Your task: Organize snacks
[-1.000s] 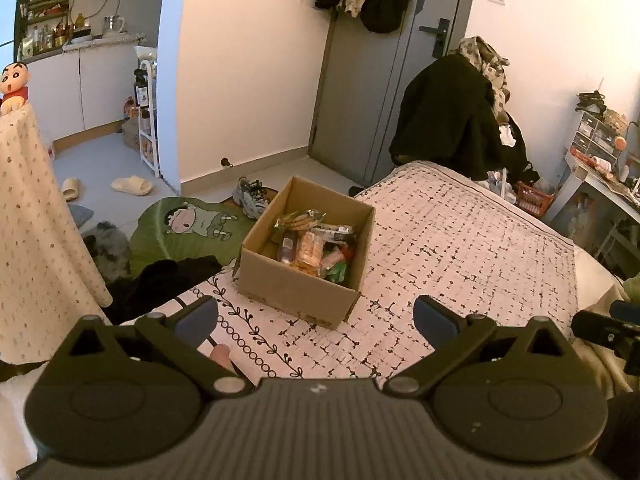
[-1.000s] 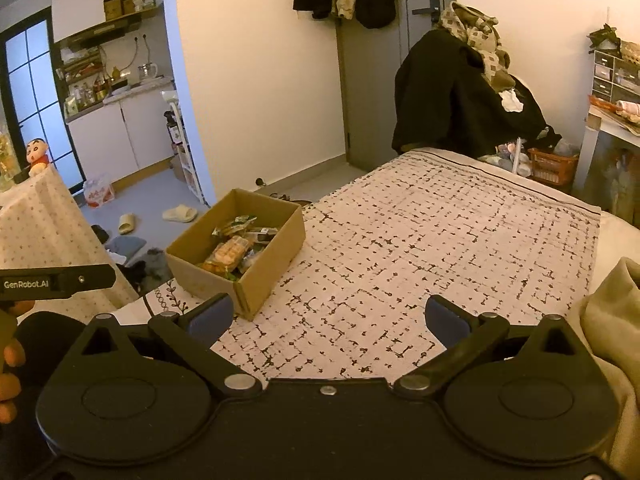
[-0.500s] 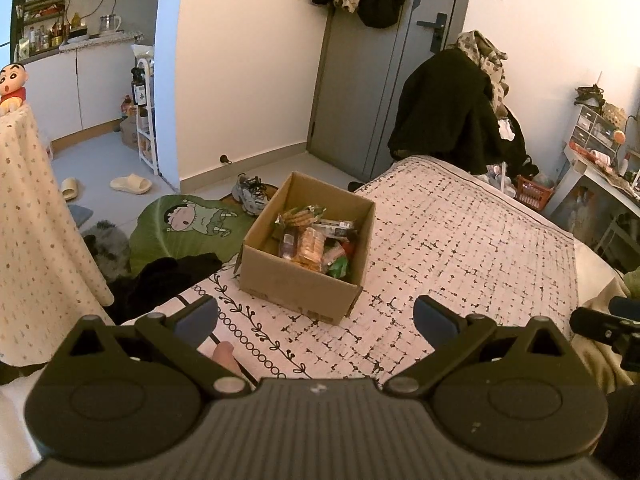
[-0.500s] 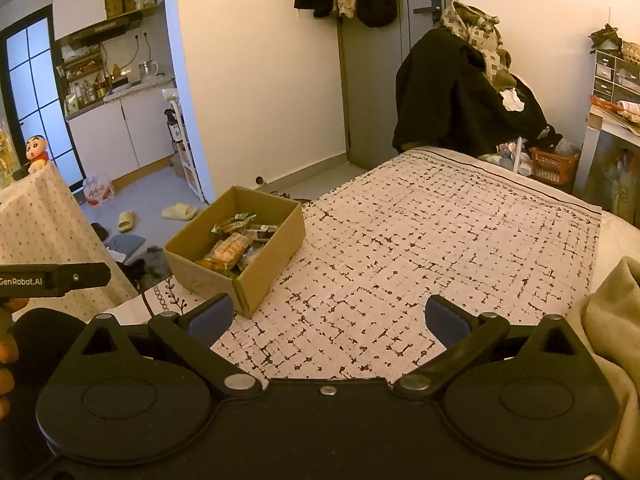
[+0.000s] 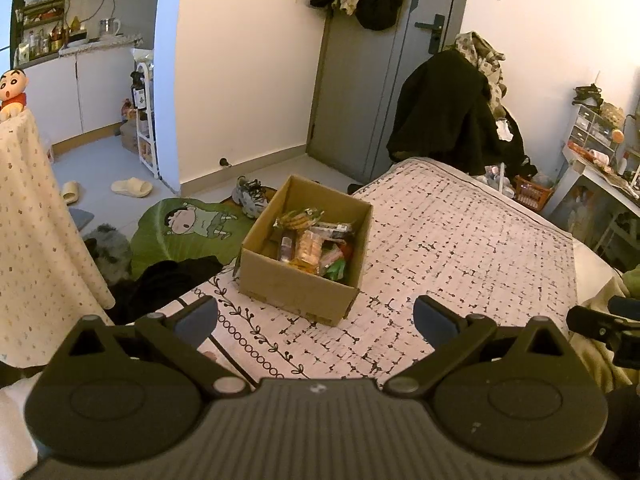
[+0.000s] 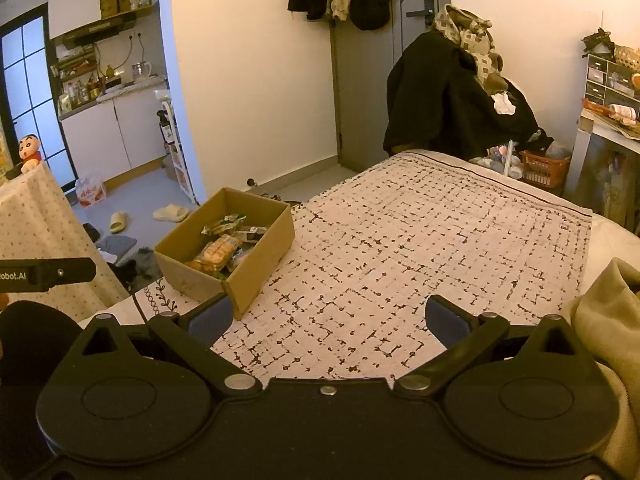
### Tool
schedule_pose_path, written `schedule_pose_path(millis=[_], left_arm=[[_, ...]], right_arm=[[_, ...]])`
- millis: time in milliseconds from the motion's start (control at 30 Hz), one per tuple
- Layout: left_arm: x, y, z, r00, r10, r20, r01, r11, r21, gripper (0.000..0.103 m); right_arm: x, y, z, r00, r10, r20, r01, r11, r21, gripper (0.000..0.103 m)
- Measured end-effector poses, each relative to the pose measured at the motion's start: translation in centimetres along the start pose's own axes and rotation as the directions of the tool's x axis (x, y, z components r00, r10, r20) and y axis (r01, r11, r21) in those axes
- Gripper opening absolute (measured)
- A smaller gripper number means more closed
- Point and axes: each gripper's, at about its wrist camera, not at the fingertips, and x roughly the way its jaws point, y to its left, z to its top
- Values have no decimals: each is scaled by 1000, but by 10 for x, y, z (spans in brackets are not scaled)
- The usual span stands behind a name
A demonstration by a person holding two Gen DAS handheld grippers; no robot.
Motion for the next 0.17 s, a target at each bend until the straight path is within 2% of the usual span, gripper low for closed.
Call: schedule_pose_path(millis=[167], left_arm=[[-4, -3, 1, 1000, 12, 18, -12, 1000, 3, 103]], right_arm=[[-1, 1, -1, 1000, 5, -1, -5, 1000, -11, 103]])
